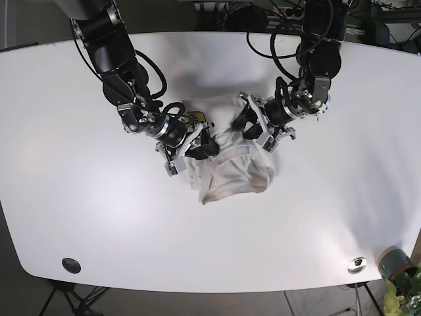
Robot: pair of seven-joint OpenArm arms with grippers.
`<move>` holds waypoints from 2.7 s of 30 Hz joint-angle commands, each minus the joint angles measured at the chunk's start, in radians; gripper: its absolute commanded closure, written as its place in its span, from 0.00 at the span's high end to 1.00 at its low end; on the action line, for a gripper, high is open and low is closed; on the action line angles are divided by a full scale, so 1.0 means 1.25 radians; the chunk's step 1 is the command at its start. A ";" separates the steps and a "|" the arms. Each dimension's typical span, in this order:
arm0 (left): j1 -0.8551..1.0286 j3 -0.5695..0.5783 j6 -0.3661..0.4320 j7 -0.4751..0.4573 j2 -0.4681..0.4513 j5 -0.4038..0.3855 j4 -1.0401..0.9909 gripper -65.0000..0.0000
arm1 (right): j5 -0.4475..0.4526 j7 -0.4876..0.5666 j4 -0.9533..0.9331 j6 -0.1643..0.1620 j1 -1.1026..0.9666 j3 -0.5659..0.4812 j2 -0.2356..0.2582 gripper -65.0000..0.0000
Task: Fold the T-shirt properly
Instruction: 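Press and tuck the bundle's sides inward with both grippers, then grasp the folded white shirt from above with the left gripper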
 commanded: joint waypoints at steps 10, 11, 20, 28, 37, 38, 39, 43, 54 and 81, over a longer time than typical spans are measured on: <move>-0.006 0.000 -0.004 0.008 -0.033 0.010 -0.038 0.33 | -0.015 -0.012 -0.002 -0.014 0.011 0.001 0.004 0.30; -0.008 0.000 -0.004 0.008 -0.033 0.010 -0.037 0.33 | -0.015 -0.014 -0.001 -0.014 0.011 0.001 0.004 0.30; -0.011 -0.045 -0.003 0.016 -0.027 0.010 0.098 0.33 | -0.008 -0.111 0.178 -0.020 0.005 0.031 0.004 0.30; -0.007 -0.044 0.031 0.017 -0.027 0.015 0.236 0.34 | -0.007 -0.225 0.338 -0.020 -0.002 0.148 -0.007 0.30; -0.013 -0.020 0.218 0.017 -0.004 0.015 0.299 0.44 | -0.007 -0.333 0.459 -0.015 -0.015 0.326 -0.006 0.30; -0.023 -0.015 0.245 0.017 -0.001 0.015 0.300 0.49 | -0.007 -0.341 0.462 -0.015 -0.013 0.342 -0.006 0.30; -0.030 -0.006 0.271 0.017 0.005 0.015 0.300 0.54 | -0.007 -0.345 0.462 -0.014 -0.013 0.353 -0.006 0.30; -0.044 0.026 0.397 0.013 0.033 0.015 0.300 0.67 | -0.006 -0.354 0.461 -0.014 -0.013 0.373 -0.005 0.30; -0.119 0.200 0.664 0.005 0.075 0.077 0.245 0.80 | -0.006 -0.352 0.457 -0.014 -0.015 0.373 0.014 0.30; -0.119 0.273 0.679 -0.339 0.120 0.238 -0.266 0.80 | -0.007 -0.348 0.424 -0.014 -0.013 0.374 0.013 0.30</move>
